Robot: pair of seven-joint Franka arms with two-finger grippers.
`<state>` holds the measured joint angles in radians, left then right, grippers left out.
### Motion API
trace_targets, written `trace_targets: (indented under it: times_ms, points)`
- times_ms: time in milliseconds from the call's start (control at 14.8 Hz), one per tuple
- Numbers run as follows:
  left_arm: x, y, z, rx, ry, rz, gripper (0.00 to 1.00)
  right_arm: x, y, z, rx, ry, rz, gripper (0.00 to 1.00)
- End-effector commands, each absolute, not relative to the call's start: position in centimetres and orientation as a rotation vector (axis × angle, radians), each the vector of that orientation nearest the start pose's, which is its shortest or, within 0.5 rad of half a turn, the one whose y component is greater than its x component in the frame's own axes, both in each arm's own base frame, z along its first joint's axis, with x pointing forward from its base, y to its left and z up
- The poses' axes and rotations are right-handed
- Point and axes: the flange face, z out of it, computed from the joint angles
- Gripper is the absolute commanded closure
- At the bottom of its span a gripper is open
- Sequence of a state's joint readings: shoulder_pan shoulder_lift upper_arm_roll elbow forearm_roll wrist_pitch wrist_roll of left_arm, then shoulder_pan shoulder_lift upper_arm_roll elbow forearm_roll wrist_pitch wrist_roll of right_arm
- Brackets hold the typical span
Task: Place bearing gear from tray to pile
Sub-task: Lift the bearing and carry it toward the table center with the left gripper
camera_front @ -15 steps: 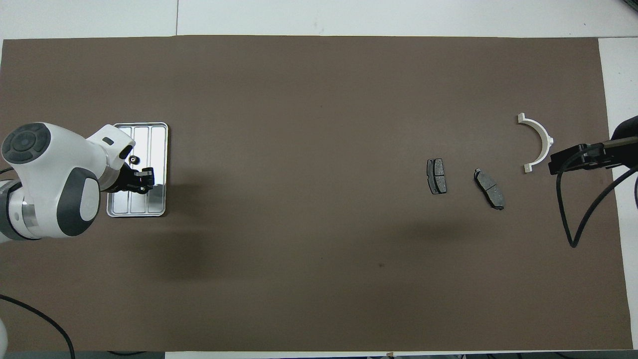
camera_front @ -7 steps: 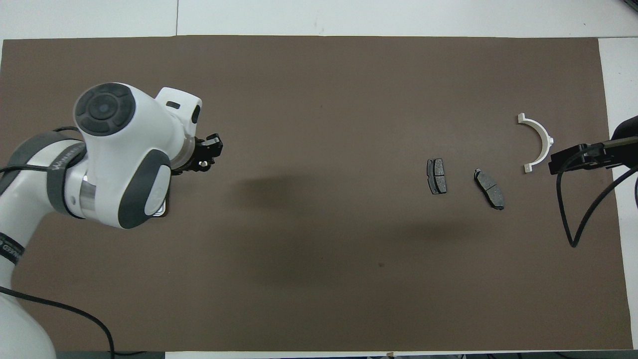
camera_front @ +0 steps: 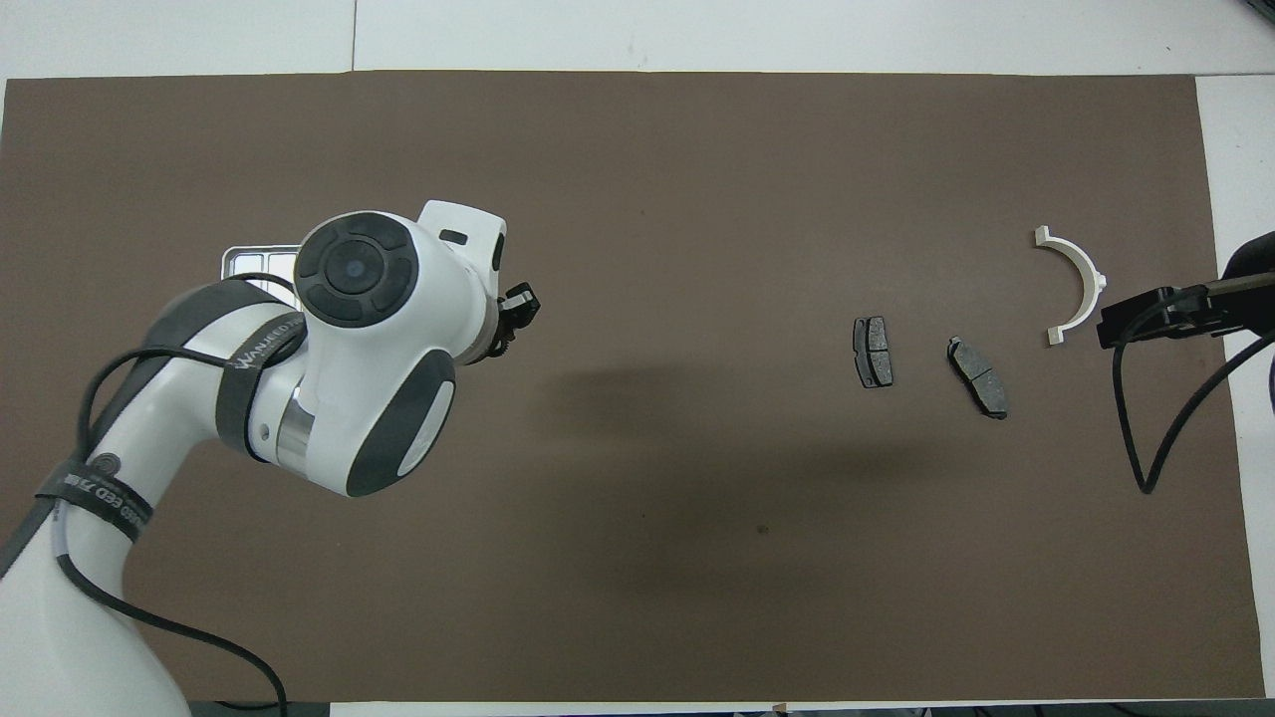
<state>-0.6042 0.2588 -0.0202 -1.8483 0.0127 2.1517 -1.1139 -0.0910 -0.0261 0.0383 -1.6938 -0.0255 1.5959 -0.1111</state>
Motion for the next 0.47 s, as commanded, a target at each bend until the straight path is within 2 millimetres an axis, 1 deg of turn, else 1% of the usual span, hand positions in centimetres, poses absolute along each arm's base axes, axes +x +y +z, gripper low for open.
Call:
trace_targets:
  times_ms: [0, 67, 135, 270, 405]
  points:
    - [52.0, -41.6, 35.7, -3.059, -0.830, -0.069, 1.00, 54.1, -3.6, 58.4, -3.155, -0.104, 0.075, 0.00]
    - [52.0, -41.8, 35.8, -3.066, -0.833, -0.075, 1.00, 54.1, -3.6, 58.4, -3.153, -0.104, 0.075, 0.00]
    - [52.2, -42.0, 35.4, -3.066, -0.838, -0.072, 1.00, 54.1, -3.6, 58.4, -3.153, -0.104, 0.075, 0.00]
    - [52.5, -42.2, 35.1, -3.113, -0.844, -0.136, 1.00, 54.1, -3.7, 58.4, -3.153, -0.104, 0.075, 0.00]
    - [52.8, -41.5, 33.3, -3.090, -0.850, -0.116, 1.00, 54.1, -3.7, 58.4, -3.153, -0.104, 0.075, 0.00]
